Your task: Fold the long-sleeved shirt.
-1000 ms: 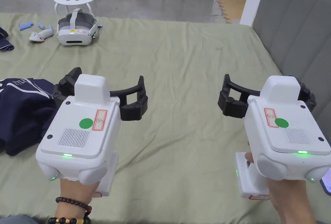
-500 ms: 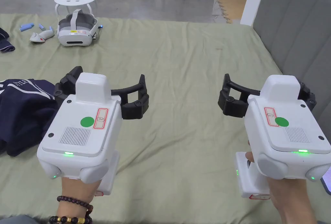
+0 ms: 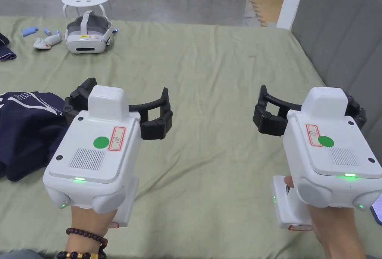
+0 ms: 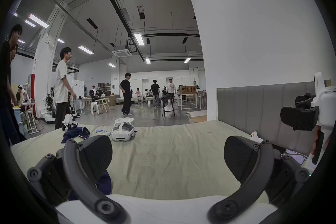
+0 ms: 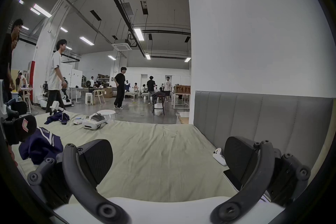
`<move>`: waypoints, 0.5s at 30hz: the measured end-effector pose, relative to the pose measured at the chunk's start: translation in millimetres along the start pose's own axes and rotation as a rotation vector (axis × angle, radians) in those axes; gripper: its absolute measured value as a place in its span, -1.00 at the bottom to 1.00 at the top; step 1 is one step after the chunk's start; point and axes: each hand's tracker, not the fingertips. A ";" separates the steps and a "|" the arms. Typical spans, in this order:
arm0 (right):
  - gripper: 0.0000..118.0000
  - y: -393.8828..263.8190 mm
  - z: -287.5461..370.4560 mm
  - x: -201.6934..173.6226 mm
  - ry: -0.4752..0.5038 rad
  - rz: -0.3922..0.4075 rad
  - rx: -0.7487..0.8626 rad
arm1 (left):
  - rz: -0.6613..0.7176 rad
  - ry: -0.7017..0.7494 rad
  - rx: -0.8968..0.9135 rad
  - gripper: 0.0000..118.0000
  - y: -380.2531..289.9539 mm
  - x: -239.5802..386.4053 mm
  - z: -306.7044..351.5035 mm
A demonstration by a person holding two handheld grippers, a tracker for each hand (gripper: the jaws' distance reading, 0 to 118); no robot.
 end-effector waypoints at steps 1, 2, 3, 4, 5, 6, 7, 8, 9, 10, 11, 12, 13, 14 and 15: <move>1.00 0.0 -0.1 0.5 0.002 -0.001 0.000 | -0.002 0.000 0.001 0.87 -0.3 0.5 0.1; 1.00 0.1 -0.3 0.9 0.003 -0.002 -0.002 | -0.004 0.000 0.002 0.88 -0.5 1.0 0.2; 1.00 0.3 -0.3 1.0 -0.001 -0.001 0.000 | -0.006 -0.002 0.001 0.88 -0.6 1.7 -0.2; 1.00 0.4 -0.3 1.1 -0.003 -0.001 0.002 | -0.006 -0.006 -0.001 0.88 -0.7 1.9 -0.9; 1.00 0.7 -0.3 1.6 -0.001 -0.002 0.001 | -0.005 -0.014 -0.012 0.88 -0.7 1.8 -2.0; 1.00 1.1 -0.6 1.9 0.001 -0.003 -0.005 | 0.001 -0.023 -0.016 0.88 -1.0 1.3 -2.5; 1.00 1.2 -1.0 2.0 0.001 -0.002 -0.010 | 0.005 -0.022 -0.014 0.88 -1.4 1.4 -2.6; 1.00 0.9 -1.1 2.0 0.003 -0.002 -0.011 | 0.011 -0.013 -0.011 0.88 -1.8 1.7 -2.4; 1.00 0.6 -1.1 2.2 0.004 -0.002 -0.012 | 0.015 -0.005 -0.008 0.88 -2.1 1.9 -2.2; 1.00 0.4 -1.0 2.2 0.004 -0.003 -0.013 | 0.017 -0.008 -0.011 0.88 -2.0 1.5 -2.1; 1.00 0.4 -1.0 2.3 0.003 -0.003 -0.014 | 0.017 -0.010 -0.012 0.88 -2.1 1.5 -1.9; 1.00 0.5 -1.2 2.3 0.002 -0.003 -0.015 | 0.014 -0.012 -0.013 0.88 -2.2 1.5 -1.8; 1.00 0.7 -1.2 2.5 0.004 -0.003 -0.017 | 0.011 -0.016 -0.014 0.88 -2.2 1.4 -1.7; 1.00 1.2 -1.3 2.8 0.011 -0.008 -0.022 | 0.009 -0.017 -0.016 0.88 -2.1 1.4 -1.7; 1.00 1.4 -1.4 2.8 0.012 -0.012 -0.022 | 0.008 -0.018 -0.015 0.88 -2.1 1.6 -1.6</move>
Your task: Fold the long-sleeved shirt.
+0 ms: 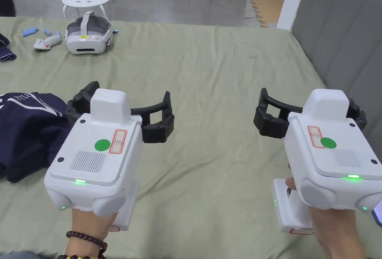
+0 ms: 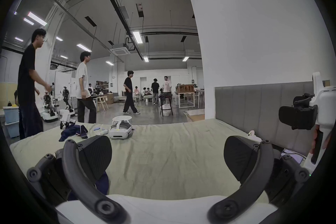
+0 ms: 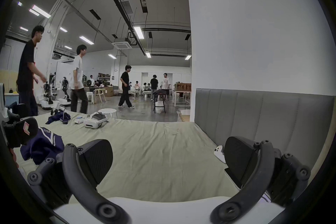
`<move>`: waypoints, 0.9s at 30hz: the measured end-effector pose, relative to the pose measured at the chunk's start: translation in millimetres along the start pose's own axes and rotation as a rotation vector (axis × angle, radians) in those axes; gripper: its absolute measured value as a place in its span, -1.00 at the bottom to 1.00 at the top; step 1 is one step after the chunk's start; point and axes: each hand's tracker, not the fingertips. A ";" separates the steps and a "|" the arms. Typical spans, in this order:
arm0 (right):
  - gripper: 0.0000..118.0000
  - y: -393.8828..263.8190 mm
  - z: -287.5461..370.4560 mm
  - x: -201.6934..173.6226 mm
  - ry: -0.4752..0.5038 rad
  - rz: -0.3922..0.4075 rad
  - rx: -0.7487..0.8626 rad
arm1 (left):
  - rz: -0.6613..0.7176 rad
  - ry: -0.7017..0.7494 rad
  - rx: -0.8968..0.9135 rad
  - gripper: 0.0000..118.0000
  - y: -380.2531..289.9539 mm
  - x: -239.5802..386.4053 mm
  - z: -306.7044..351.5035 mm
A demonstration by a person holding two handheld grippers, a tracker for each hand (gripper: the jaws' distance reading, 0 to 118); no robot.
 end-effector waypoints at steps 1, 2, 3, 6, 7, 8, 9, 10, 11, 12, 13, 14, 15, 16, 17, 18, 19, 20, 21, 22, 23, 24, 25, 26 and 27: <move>1.00 0.0 0.0 -0.3 -0.002 -0.003 0.003 | 0.001 0.002 0.001 0.88 0.0 0.3 0.0; 1.00 -0.1 0.1 -0.8 -0.004 -0.004 0.002 | 0.003 0.001 0.001 0.88 -0.2 0.3 -0.2; 1.00 0.0 0.0 -1.0 -0.001 -0.005 -0.001 | 0.004 -0.004 0.000 0.88 -0.3 0.3 -0.3; 0.99 0.3 0.9 -1.6 0.010 0.001 -0.003 | -0.004 0.003 -0.006 0.82 -1.0 1.5 0.9; 0.85 0.8 1.5 -1.3 0.018 -0.003 -0.002 | -0.001 0.004 0.000 0.64 -1.0 1.0 3.1; 0.44 2.0 1.9 -0.7 0.025 -0.007 0.000 | 0.005 0.007 0.007 0.20 -0.8 0.6 4.0; -0.62 2.7 0.8 -1.5 0.009 -0.006 0.004 | -0.007 0.046 -0.006 -0.67 -0.6 1.1 1.1; -0.98 2.0 -1.0 -2.8 -0.065 0.008 0.003 | -0.043 0.094 -0.028 -0.86 -1.2 1.2 -2.4; -0.97 1.0 1.5 -1.8 -0.089 0.007 0.007 | -0.056 0.106 -0.041 -0.83 -1.1 0.3 -1.2; -0.97 0.9 1.8 0.9 -0.046 -0.011 0.000 | -0.029 0.075 -0.022 -0.83 0.3 -3.0 0.0; -0.97 1.0 3.0 5.1 -0.017 -0.033 -0.017 | -0.005 0.055 -0.024 -0.83 1.0 -8.3 1.4; -0.97 0.8 2.9 4.2 -0.028 -0.030 -0.016 | 0.009 0.065 -0.021 -0.83 2.3 -11.6 3.6; -0.97 -0.1 2.3 1.1 -0.047 -0.024 -0.014 | 0.010 0.074 -0.016 -0.83 2.9 -13.8 4.9; -0.97 0.2 1.3 -2.4 -0.058 -0.022 -0.017 | 0.003 0.085 -0.010 -0.83 2.3 -17.7 6.0; -0.97 1.7 -0.5 -6.7 -0.051 -0.029 -0.025 | -0.007 0.097 -0.010 -0.83 0.6 -21.6 6.1; -0.97 2.5 -3.7 -14.6 -0.027 -0.043 -0.034 | -0.017 0.110 -0.012 -0.83 1.9 -30.5 8.9; -0.97 3.5 -7.0 -25.8 0.009 -0.061 -0.036 | -0.025 0.135 -0.007 -0.83 3.6 -40.9 13.4; -0.97 5.5 -10.2 -40.8 0.041 -0.063 -0.035 | -0.026 0.178 -0.002 -0.83 4.1 -51.4 18.8; -0.97 7.2 -12.6 -54.2 0.074 -0.056 -0.032 | -0.019 0.210 0.000 -0.84 5.5 -61.8 24.4; -0.97 9.1 -17.3 -75.2 0.119 -0.049 -0.020 | -0.009 0.246 0.005 -0.86 7.4 -76.6 33.1; -0.97 11.1 -20.3 -95.8 0.168 -0.052 -0.016 | -0.012 0.293 0.005 -0.93 8.9 -91.0 42.5; -0.97 12.7 -21.6 -113.6 0.220 -0.061 -0.015 | -0.022 0.337 0.000 -0.94 8.8 -103.9 51.8; -0.97 14.3 -21.9 -134.4 0.282 -0.071 -0.014 | -0.028 0.383 -0.016 -0.94 8.4 -118.8 62.7; -0.97 14.6 -22.9 -158.9 0.340 -0.075 -0.012 | -0.021 0.422 -0.024 -0.94 8.6 -133.4 73.6; -0.97 14.9 -20.6 -177.7 0.393 -0.075 -0.009 | -0.009 0.454 -0.030 -0.95 8.3 -145.9 83.8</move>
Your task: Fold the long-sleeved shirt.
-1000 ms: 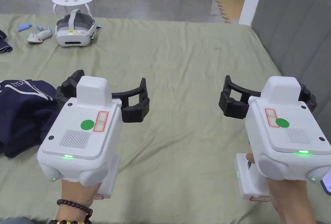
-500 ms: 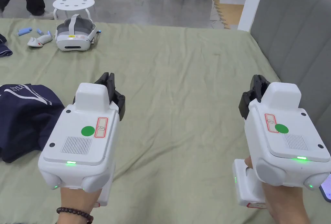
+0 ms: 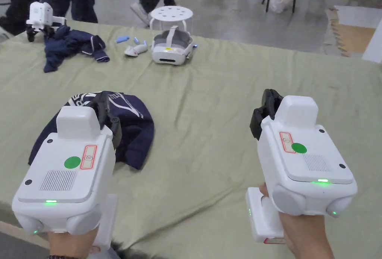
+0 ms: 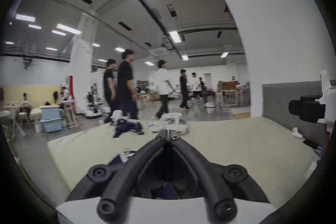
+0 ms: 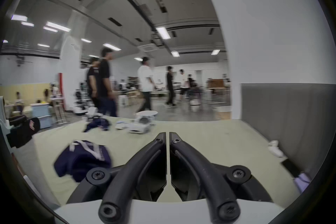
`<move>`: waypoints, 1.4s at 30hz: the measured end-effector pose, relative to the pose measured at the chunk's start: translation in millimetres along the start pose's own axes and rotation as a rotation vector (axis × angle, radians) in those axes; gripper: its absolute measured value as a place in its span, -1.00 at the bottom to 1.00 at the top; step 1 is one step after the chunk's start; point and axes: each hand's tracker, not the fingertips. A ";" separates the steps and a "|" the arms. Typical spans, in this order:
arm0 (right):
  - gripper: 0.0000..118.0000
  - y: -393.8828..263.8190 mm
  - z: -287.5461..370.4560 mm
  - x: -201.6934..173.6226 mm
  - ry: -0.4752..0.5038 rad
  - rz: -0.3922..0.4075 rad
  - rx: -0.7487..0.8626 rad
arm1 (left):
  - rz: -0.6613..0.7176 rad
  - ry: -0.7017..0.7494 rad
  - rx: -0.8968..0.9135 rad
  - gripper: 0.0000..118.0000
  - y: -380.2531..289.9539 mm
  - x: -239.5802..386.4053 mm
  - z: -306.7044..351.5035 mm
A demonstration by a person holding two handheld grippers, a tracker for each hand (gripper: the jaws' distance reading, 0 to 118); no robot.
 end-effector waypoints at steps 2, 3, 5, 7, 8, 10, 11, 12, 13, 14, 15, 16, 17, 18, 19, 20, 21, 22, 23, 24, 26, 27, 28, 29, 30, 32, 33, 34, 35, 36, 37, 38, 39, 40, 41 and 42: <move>-0.97 -2.6 -6.7 -35.4 0.109 -0.007 -0.006 | 0.009 0.081 -0.008 -0.95 -1.3 -31.5 8.1; -0.97 -3.8 -12.7 -51.4 0.146 -0.004 -0.016 | 0.014 0.105 -0.013 -0.95 -1.8 -42.0 11.2; -0.97 -5.8 -19.5 -77.5 0.199 0.007 -0.015 | 0.007 0.148 -0.018 -0.95 -3.1 -59.4 17.2; -0.97 -6.2 -25.5 -93.5 0.228 0.013 -0.018 | 0.005 0.157 -0.028 -0.95 -3.0 -67.0 18.1; -0.97 -6.0 -28.1 -98.7 0.233 0.015 -0.019 | 0.009 0.153 -0.033 -0.95 -3.1 -70.0 16.6; -0.97 -5.1 -32.1 -104.5 0.244 0.020 -0.025 | 0.022 0.147 -0.064 -0.95 -4.6 -73.6 10.7; -0.97 -5.6 -33.6 -105.8 0.242 0.021 -0.028 | 0.027 0.145 -0.124 -0.95 -5.7 -73.2 -0.5; -0.97 -5.2 -34.6 -106.1 0.242 0.022 -0.032 | 0.036 0.134 -0.187 -0.94 -7.2 -73.5 -14.6; -0.97 -4.7 -35.2 -105.6 0.244 0.022 -0.036 | 0.067 0.110 -0.260 -0.92 -10.2 -74.7 -28.8; -0.97 -4.8 -35.4 -105.1 0.245 0.023 -0.039 | 0.092 0.083 -0.308 -0.79 -15.2 -76.1 -48.3; -0.97 -4.6 -33.3 -105.3 0.248 0.025 -0.041 | 0.126 0.044 -0.350 -0.37 -20.0 -78.4 -66.0; -0.97 -4.8 -33.4 -105.2 0.248 0.029 -0.046 | 0.162 0.008 -0.419 0.15 -26.4 -80.3 -90.6; -0.97 -5.7 -34.1 -105.2 0.248 0.032 -0.049 | 0.157 -0.018 -0.501 0.58 -33.1 -79.8 -114.5; -0.97 -6.8 -35.0 -105.2 0.249 0.038 -0.057 | 0.173 -0.048 -0.533 0.88 -41.4 -78.8 -132.2; -0.97 -8.0 -33.1 -105.7 0.250 0.043 -0.067 | 0.126 -0.049 -0.581 0.83 -48.5 -73.7 -151.9; -0.97 -10.1 -34.8 -105.8 0.246 0.042 -0.077 | 0.101 -0.066 -0.590 0.79 -56.3 -71.7 -176.7; -0.97 -11.5 -36.4 -105.5 0.245 0.041 -0.087 | 0.083 -0.104 -0.625 0.80 -57.8 -62.3 -183.2; -0.97 -13.6 -39.2 -104.8 0.246 0.039 -0.094 | 0.086 -0.128 -0.665 0.80 -66.9 -58.2 -199.9; -0.97 -15.3 -38.9 -105.1 0.243 0.038 -0.098 | 0.090 -0.115 -0.705 0.78 -77.7 -53.9 -218.4; -0.97 -16.5 -40.8 -104.8 0.239 0.040 -0.106 | 0.080 -0.108 -0.719 0.62 -86.8 -52.6 -232.0; -0.97 -18.6 -45.4 -102.5 0.233 0.054 -0.121 | 0.083 -0.049 -0.764 -0.37 -100.1 -57.6 -250.9; -0.97 -19.9 -45.1 -100.7 0.226 0.061 -0.124 | 0.066 -0.022 -0.787 -0.89 -102.8 -59.5 -257.9; -0.97 -20.7 -46.5 -98.3 0.219 0.064 -0.128 | 0.045 -0.013 -0.780 -0.89 -105.2 -61.2 -261.2; -0.97 -21.4 -48.4 -94.9 0.217 0.064 -0.134 | 0.038 -0.012 -0.770 -0.90 -111.1 -68.2 -266.6; -0.97 -22.1 -49.8 -91.7 0.216 0.063 -0.139 | 0.039 -0.033 -0.766 -0.90 -109.2 -70.8 -265.2; -0.97 -23.6 -49.0 -84.2 0.206 0.063 -0.148 | 0.022 -0.069 -0.777 -0.90 -101.6 -68.7 -265.3; -0.97 -23.8 -48.9 -80.3 0.197 0.062 -0.152 | 0.004 -0.085 -0.771 -0.90 -96.3 -66.0 -262.3; -0.97 -23.3 -48.1 -74.7 0.188 0.056 -0.157 | -0.042 -0.113 -0.718 -0.91 -67.0 -46.3 -227.4; -0.97 -22.4 -45.0 -68.2 0.177 0.048 -0.157 | -0.038 -0.147 -0.685 -0.91 -53.4 -36.9 -216.1; -0.97 -21.1 -41.8 -60.7 0.165 0.036 -0.152 | -0.027 -0.195 -0.643 -0.91 -40.2 -26.3 -206.4; -0.97 -19.2 -39.1 -52.1 0.143 0.023 -0.145 | -0.021 -0.235 -0.619 -0.91 -26.2 -19.6 -203.7; -0.97 -16.2 -36.4 -41.6 0.106 0.005 -0.140 | -0.009 -0.285 -0.591 -0.91 -6.8 -5.2 -197.2; -0.97 -13.2 -32.7 -31.6 0.079 -0.008 -0.138 | -0.016 -0.330 -0.563 -0.91 10.8 14.0 -189.6; -0.97 -9.0 -28.5 -18.7 0.066 -0.018 -0.136 | -0.029 -0.357 -0.545 -0.91 26.9 36.0 -181.2; -0.97 -4.6 -23.1 -4.4 0.045 -0.024 -0.127 | -0.037 -0.390 -0.548 -0.91 30.7 48.8 -196.5; -0.97 -0.8 -17.1 8.2 0.010 -0.024 -0.112 | -0.034 -0.449 -0.533 -0.91 38.1 69.0 -197.4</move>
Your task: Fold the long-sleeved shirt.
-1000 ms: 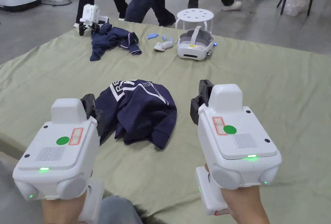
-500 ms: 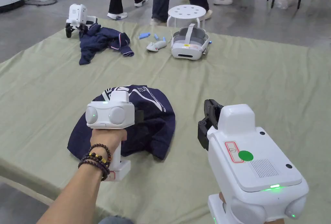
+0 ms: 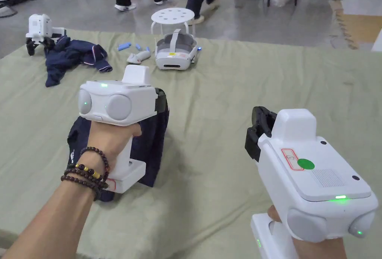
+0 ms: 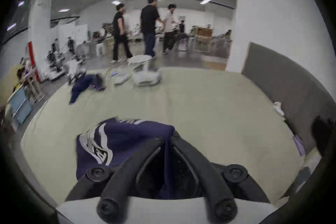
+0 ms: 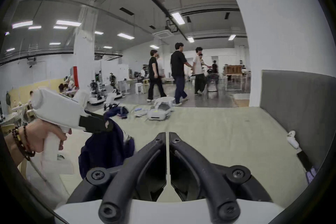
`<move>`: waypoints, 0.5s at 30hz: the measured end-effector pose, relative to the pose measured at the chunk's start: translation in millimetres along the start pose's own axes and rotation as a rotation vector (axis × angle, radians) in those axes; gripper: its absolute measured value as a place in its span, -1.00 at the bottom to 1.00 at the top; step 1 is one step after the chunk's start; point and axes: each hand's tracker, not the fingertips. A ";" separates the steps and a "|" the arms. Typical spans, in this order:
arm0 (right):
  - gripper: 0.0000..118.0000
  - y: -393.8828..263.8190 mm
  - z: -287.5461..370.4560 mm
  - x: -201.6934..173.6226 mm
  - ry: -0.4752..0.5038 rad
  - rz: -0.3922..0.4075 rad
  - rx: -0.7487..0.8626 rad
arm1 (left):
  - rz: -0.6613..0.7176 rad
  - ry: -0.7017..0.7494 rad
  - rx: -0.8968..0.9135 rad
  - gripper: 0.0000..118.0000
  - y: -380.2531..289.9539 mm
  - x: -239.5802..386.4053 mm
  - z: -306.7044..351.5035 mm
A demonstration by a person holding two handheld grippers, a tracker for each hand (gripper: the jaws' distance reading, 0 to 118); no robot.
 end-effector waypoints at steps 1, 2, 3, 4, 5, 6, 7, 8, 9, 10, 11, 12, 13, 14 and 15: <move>-0.97 3.9 9.3 14.7 -0.037 0.003 0.017 | -0.018 -0.047 0.019 -0.91 7.1 24.4 -3.2; -0.97 7.1 18.1 29.8 -0.076 0.003 0.034 | -0.040 -0.095 0.037 -0.91 16.3 50.8 -5.4; -0.97 9.5 26.3 43.3 -0.117 0.000 0.047 | -0.031 -0.157 0.027 -0.91 14.7 70.0 -23.4; -0.97 11.9 35.3 58.6 -0.155 -0.004 0.056 | -0.022 -0.229 0.026 -0.91 16.2 96.9 -33.4; -0.97 13.6 45.0 72.9 -0.187 -0.010 0.056 | -0.009 -0.308 0.025 -0.91 16.3 123.0 -42.2; -0.97 15.1 54.7 88.2 -0.233 -0.018 0.055 | -0.006 -0.390 0.007 -0.91 12.2 153.6 -54.3; -0.97 15.7 63.5 102.7 -0.277 -0.028 0.052 | -0.010 -0.456 -0.006 -0.91 5.8 186.0 -60.0; -0.97 15.9 72.0 117.3 -0.313 -0.040 0.043 | -0.027 -0.498 -0.032 -0.91 -4.5 223.7 -71.4; -0.97 15.2 80.0 128.6 -0.339 -0.049 0.033 | -0.060 -0.530 -0.038 -0.91 -15.4 252.6 -80.6; -0.98 13.5 88.3 141.3 -0.371 -0.058 0.025 | -0.098 -0.570 -0.050 -0.91 -29.7 285.1 -92.1; -0.97 11.2 96.4 152.5 -0.397 -0.062 0.014 | -0.118 -0.604 -0.088 -0.91 -48.8 314.3 -100.1; -0.97 9.1 103.7 161.3 -0.417 -0.065 0.002 | -0.121 -0.644 -0.135 -0.91 -64.9 335.8 -111.3; -0.97 6.7 111.4 168.7 -0.441 -0.067 -0.009 | -0.102 -0.643 -0.192 -0.90 -82.6 348.9 -120.6; -0.97 3.6 118.5 175.6 -0.466 -0.069 -0.017 | -0.092 -0.635 -0.229 -0.87 -99.7 360.0 -127.4; -0.97 1.6 122.8 180.3 -0.475 -0.070 -0.024 | -0.079 -0.613 -0.232 -0.50 -109.2 363.2 -127.0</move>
